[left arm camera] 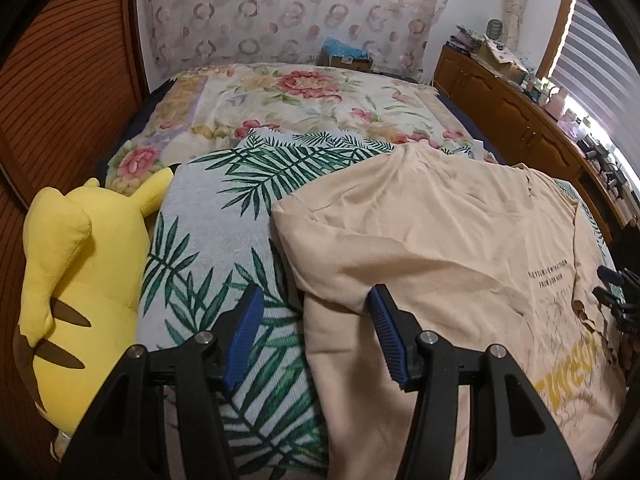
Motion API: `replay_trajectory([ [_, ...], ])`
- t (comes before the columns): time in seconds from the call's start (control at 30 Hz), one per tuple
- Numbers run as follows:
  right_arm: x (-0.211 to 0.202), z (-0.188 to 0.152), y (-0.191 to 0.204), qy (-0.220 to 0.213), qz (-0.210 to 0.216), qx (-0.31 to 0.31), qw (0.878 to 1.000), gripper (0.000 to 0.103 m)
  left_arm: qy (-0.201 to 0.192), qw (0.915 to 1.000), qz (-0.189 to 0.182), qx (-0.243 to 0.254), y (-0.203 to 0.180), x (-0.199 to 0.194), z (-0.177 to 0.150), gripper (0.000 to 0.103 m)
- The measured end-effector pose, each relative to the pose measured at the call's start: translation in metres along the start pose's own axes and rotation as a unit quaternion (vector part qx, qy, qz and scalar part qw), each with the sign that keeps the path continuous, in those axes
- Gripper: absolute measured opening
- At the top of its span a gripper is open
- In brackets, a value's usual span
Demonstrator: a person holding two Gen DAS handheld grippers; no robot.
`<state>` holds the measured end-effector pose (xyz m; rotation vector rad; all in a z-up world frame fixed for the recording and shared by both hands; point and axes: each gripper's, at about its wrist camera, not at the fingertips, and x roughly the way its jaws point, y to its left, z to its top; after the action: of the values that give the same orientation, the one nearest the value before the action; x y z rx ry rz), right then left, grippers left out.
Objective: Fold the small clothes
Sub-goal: 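Grasp the shirt side with the left tool and lift it while the right tool grasps fabric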
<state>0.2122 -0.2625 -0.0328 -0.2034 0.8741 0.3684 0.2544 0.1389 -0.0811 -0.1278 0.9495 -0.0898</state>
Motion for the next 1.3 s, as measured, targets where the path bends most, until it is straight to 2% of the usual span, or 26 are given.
replay_trajectory([
  [0.2,0.0,0.0,0.0,0.0,0.0,0.0,1.0,0.062,0.002,0.9999,-0.011,0.0,-0.002,0.004,0.012,0.051],
  [0.43,0.0,0.0,0.0,0.0,0.0,0.0,1.0,0.062,0.01,0.9999,-0.006,0.008,-0.004,0.013,0.02,0.05],
  [0.53,0.0,0.0,0.0,0.0,0.0,0.0,1.0,0.062,0.009,0.9998,-0.013,0.015,-0.007,0.012,0.02,0.037],
  [0.6,0.0,0.0,0.0,0.0,0.0,0.0,1.0,0.062,0.008,0.9995,-0.023,0.019,-0.009,0.011,0.019,0.021],
  [0.7,0.0,0.0,0.0,0.0,0.0,0.0,1.0,0.062,-0.006,0.9993,-0.029,0.024,-0.015,0.002,0.019,0.009],
  [0.97,0.0,0.0,0.001,-0.001,0.0,-0.001,1.0,0.062,-0.076,0.9951,-0.036,0.051,-0.04,-0.049,0.013,0.005],
  [1.1,0.0,0.0,-0.001,0.0,0.003,0.003,1.0,0.063,-0.088,0.9927,-0.035,0.075,-0.052,-0.063,0.008,0.005],
  [1.13,-0.001,0.0,-0.004,0.003,0.013,0.014,1.0,0.063,-0.088,0.9923,-0.035,0.079,-0.053,-0.064,0.008,0.005],
  [1.2,-0.007,0.005,-0.015,0.003,0.058,0.046,0.997,0.062,-0.089,0.9918,-0.035,0.085,-0.056,-0.065,0.007,0.005],
  [1.3,-0.01,0.017,-0.028,-0.007,0.041,0.044,0.998,0.062,-0.094,0.9913,-0.039,0.084,-0.057,-0.067,0.005,0.005],
])
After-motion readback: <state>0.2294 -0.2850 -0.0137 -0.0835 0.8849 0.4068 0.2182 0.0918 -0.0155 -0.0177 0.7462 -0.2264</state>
